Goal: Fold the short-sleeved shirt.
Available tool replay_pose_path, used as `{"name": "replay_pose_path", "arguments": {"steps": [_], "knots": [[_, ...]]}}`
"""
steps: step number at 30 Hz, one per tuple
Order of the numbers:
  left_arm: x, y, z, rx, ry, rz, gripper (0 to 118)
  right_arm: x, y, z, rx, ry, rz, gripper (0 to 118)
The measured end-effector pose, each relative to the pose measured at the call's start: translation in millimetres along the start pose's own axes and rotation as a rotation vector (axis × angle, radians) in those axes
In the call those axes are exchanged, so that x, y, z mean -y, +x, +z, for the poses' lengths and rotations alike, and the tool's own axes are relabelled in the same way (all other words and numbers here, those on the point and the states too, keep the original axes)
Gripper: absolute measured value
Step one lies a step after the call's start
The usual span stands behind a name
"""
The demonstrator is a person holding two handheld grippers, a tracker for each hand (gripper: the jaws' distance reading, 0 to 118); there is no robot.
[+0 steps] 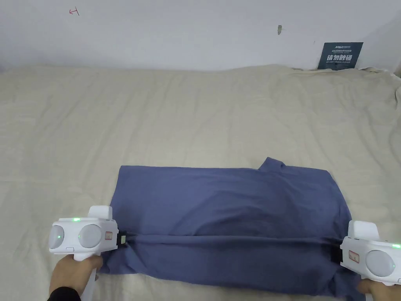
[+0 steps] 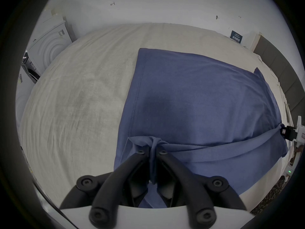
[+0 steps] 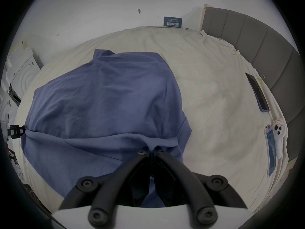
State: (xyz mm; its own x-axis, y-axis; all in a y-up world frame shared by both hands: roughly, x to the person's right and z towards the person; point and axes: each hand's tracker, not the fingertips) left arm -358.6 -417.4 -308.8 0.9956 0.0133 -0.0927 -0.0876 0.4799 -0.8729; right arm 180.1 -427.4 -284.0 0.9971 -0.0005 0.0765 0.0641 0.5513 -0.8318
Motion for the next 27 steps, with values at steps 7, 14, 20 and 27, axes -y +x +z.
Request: {"name": "replay_pose_path", "arguments": {"steps": [7, 14, 20, 27], "knots": [[-5.5, 0.0, 51.4, -0.023, 0.11, 0.025, 107, -8.3, -1.2, 76.6, -0.073, 0.178, -0.053, 86], [9.0, -0.2, 131.0, 0.039, 0.289, 0.028, 108, 2.8, -1.9, 180.0, -0.122, 0.4, -0.026, 86], [45.6, 6.9, 177.2, 0.054, 0.405, 0.02, 107, 31.3, 5.1, 229.6, -0.09, 0.53, -0.015, 86], [90.1, 11.5, 192.9, 0.046, 0.572, 0.074, 39, 64.2, 4.9, 244.7, 0.007, 0.622, 0.03, 29]]}}
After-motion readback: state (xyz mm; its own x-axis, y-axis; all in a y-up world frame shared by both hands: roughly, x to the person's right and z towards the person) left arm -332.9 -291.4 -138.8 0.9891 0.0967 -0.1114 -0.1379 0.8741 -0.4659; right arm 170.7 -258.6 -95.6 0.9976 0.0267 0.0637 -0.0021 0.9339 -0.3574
